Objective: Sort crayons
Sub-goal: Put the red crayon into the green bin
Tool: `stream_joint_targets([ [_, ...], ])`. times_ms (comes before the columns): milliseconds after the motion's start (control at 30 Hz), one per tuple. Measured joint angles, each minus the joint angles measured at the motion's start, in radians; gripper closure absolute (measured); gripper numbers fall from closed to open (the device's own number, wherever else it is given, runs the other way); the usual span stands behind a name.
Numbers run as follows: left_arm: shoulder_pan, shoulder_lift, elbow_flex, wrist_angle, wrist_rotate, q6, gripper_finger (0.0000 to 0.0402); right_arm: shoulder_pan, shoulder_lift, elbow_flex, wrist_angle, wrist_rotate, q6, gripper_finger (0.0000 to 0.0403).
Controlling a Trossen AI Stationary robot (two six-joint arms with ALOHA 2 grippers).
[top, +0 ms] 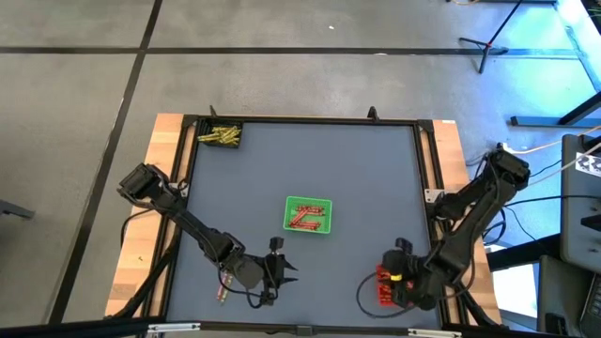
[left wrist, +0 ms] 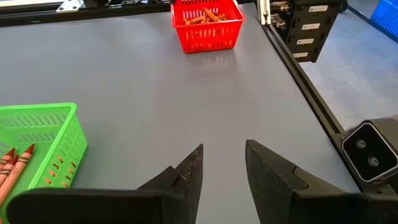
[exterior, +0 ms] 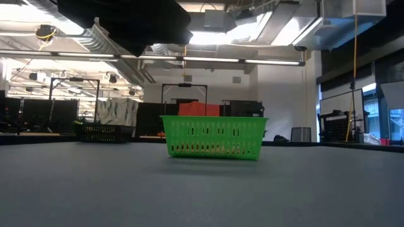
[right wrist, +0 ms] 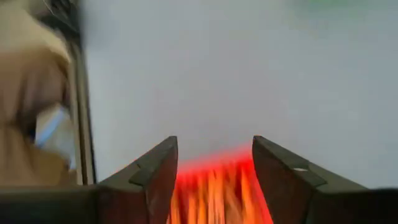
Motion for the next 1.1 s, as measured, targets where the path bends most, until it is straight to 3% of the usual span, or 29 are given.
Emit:
stream_joint_targets([
  [200,0.0,0.0,0.0,0.007,0.0,0.0,0.0297,-0.058,0.003,0.0,0.249,0.295,-0.368,0.0193],
  [300,0.002,0.0,0.003,0.014,0.003,-0.057,0.0297,-0.094,0.023,0.0,0.378,0.391,-0.543,0.0197],
  [467,-0.041,-0.047,0.012,-0.137,0.004,-0.264,0.0297,-0.167,0.095,-0.002,0.518,0.387,-0.727,0.0197],
  [600,-0.099,-0.094,0.012,-0.328,0.041,-0.556,0.0297,-0.222,0.171,-0.003,0.595,0.365,-0.81,0.0198],
  [933,-0.275,-0.116,0.011,-0.682,0.392,-1.289,0.0297,-0.317,0.355,-0.003,0.885,0.326,-0.961,0.0198],
  [1100,-0.342,-0.115,0.011,-0.816,0.444,-1.515,0.0297,-0.319,0.387,-0.003,0.94,0.302,-0.969,0.0198],
])
